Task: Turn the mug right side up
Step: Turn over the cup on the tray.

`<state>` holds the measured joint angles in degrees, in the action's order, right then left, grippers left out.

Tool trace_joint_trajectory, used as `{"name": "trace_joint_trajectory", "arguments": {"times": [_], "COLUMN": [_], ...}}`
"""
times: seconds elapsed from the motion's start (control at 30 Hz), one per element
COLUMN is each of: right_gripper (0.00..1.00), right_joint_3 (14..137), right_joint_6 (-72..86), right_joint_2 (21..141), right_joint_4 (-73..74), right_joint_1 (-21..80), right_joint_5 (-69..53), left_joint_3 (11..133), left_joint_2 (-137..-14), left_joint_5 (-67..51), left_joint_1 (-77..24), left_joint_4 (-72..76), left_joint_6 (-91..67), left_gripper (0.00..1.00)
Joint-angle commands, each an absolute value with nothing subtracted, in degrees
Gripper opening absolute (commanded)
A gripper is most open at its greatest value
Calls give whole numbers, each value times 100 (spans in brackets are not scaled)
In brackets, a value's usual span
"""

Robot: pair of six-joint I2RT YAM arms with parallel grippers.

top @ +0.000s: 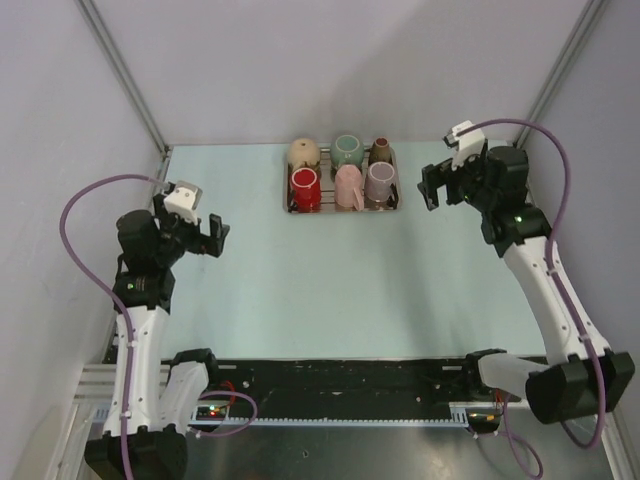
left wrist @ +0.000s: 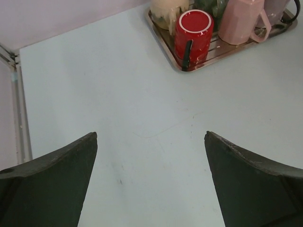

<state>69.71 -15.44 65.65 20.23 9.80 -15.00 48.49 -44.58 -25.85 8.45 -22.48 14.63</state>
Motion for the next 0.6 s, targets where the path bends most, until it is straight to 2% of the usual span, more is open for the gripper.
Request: {"name": "trace_joint_trajectory", "arguments": {"times": [0.0, 0.37, 0.57], "right_gripper": [100, 100, 93], "right_joint_3": [6960, 7094, 7474], "right_joint_6": [-1810, -1811, -1739], "right_joint_2": [7016, 8140, 8833], "right_joint_4": [1717, 1213, 1138], "right_joint_1": [1028, 1148, 1181], "right_joint_5": [-1161, -1017, -1048], "left_joint_3": [4752, 4426, 4320], "left_joint_2": [-4444, -4302, -4306], "left_joint_5": [-2987, -3229, -3320], "left_joint_1": [897, 816, 668], "left_joint_4": [-1856, -1772, -1766], "left_joint_6": [1591, 1651, 1751], "left_gripper": [98, 99, 98]}}
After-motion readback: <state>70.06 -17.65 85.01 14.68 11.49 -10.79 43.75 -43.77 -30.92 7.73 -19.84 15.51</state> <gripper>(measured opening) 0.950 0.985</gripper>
